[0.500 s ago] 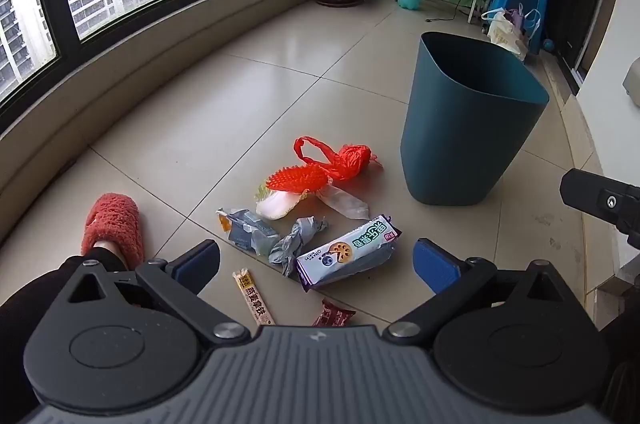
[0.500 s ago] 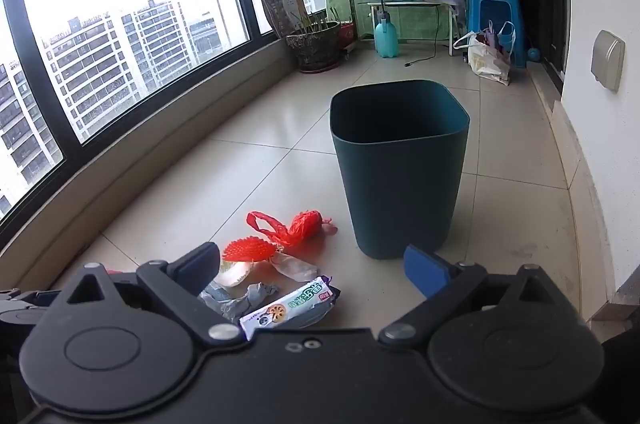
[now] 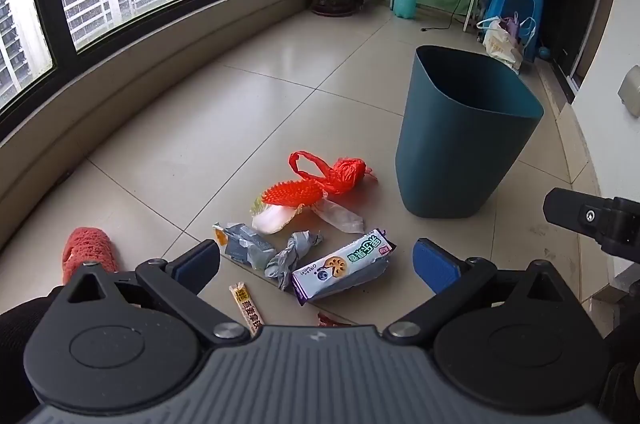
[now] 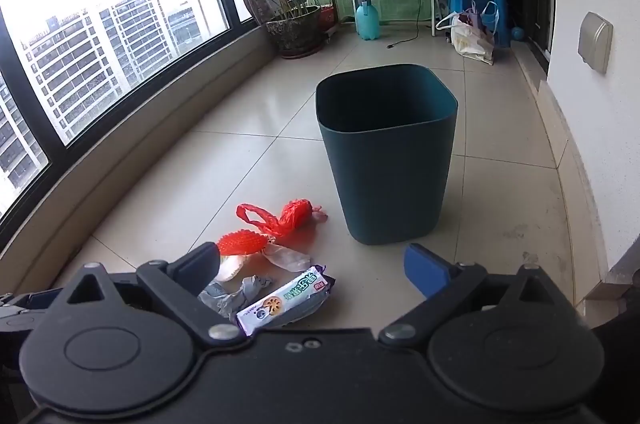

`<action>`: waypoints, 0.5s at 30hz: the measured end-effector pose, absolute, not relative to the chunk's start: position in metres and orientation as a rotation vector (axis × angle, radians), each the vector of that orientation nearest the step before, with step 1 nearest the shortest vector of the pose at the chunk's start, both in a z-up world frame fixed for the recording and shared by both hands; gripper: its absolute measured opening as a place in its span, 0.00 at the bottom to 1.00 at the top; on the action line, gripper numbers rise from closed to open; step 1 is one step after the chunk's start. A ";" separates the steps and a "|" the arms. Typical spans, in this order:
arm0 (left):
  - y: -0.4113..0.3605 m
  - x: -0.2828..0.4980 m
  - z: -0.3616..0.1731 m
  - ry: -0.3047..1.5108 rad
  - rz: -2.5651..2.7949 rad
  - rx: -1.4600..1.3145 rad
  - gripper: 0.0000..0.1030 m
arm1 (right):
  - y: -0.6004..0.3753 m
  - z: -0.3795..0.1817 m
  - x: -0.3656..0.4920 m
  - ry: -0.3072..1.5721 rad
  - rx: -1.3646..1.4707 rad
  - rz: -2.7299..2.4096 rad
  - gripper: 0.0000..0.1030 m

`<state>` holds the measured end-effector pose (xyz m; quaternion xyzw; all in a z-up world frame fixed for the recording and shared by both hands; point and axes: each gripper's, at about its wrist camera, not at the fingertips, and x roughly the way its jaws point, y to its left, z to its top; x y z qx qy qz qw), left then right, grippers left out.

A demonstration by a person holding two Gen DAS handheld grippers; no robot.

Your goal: Collect trash

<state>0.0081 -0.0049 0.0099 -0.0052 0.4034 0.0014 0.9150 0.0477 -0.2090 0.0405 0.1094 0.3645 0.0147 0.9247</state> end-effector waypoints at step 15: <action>0.005 0.005 0.003 0.864 0.021 -0.014 1.00 | -0.207 0.038 0.043 0.774 0.213 0.049 0.96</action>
